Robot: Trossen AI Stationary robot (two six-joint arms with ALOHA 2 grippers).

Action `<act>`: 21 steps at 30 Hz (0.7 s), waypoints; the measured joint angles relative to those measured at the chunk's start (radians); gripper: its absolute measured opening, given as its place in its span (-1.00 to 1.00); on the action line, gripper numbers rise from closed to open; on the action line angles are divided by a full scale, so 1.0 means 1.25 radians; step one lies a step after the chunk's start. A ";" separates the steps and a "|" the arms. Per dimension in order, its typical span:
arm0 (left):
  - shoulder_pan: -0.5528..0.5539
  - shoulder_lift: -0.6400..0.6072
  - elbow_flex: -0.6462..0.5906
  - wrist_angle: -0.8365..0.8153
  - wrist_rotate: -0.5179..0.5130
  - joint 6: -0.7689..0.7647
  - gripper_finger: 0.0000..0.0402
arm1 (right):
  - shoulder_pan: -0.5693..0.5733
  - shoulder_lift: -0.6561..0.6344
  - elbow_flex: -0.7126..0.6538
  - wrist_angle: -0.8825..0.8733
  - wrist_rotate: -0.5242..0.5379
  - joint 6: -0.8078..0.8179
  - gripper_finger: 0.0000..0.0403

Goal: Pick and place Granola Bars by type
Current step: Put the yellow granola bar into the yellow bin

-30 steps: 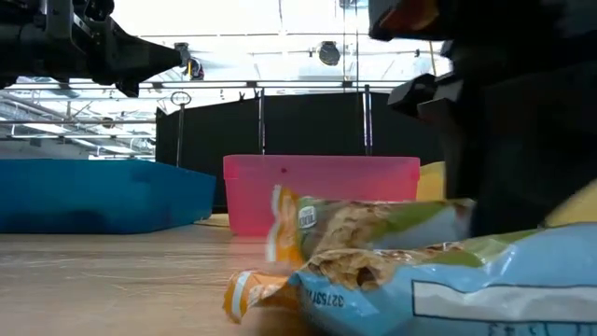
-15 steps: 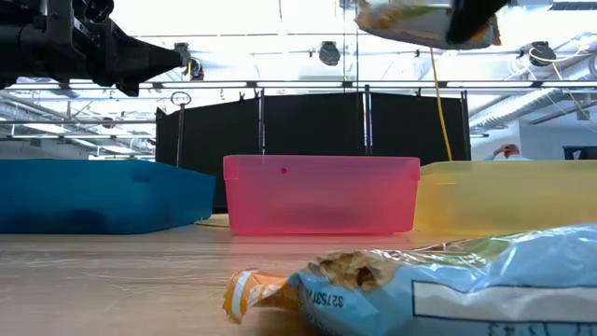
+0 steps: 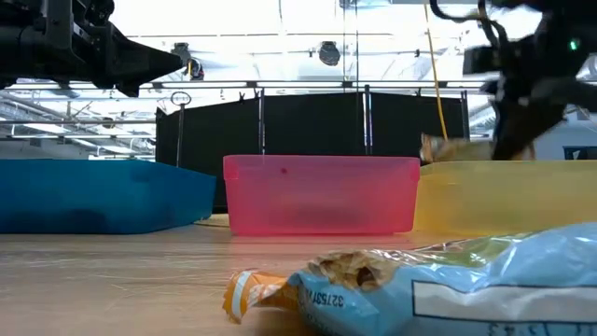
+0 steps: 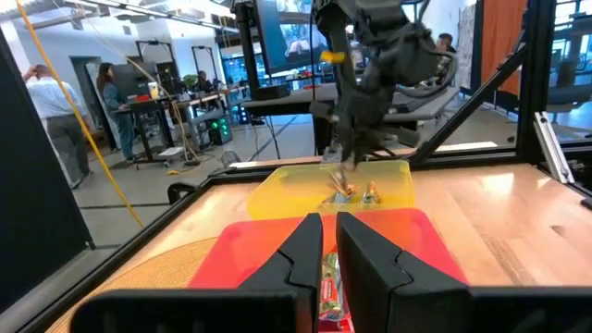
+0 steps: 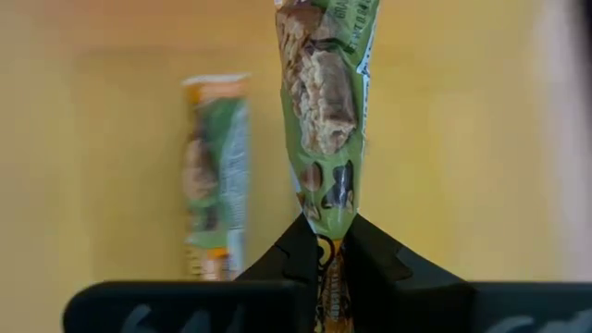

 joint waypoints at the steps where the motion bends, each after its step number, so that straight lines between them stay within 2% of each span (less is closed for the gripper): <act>1: 0.000 0.000 0.000 -0.002 0.000 0.002 -0.78 | -0.007 -0.001 -0.023 0.036 -0.013 -0.019 -0.87; 6: 0.000 0.000 0.000 -0.002 0.000 0.003 -0.78 | -0.043 0.010 -0.098 0.133 -0.089 -0.059 -0.90; 9: 0.000 0.000 0.000 -0.003 0.000 0.003 -0.78 | -0.065 0.010 -0.114 0.127 -0.112 0.011 -0.84; 17: 0.000 0.000 0.000 -0.005 0.000 0.004 -0.78 | -0.086 -0.009 -0.106 0.116 -0.113 0.048 -0.27; 21: 0.000 0.000 0.000 -0.006 0.000 0.003 -0.78 | -0.086 -0.051 -0.094 0.106 -0.108 0.063 -0.10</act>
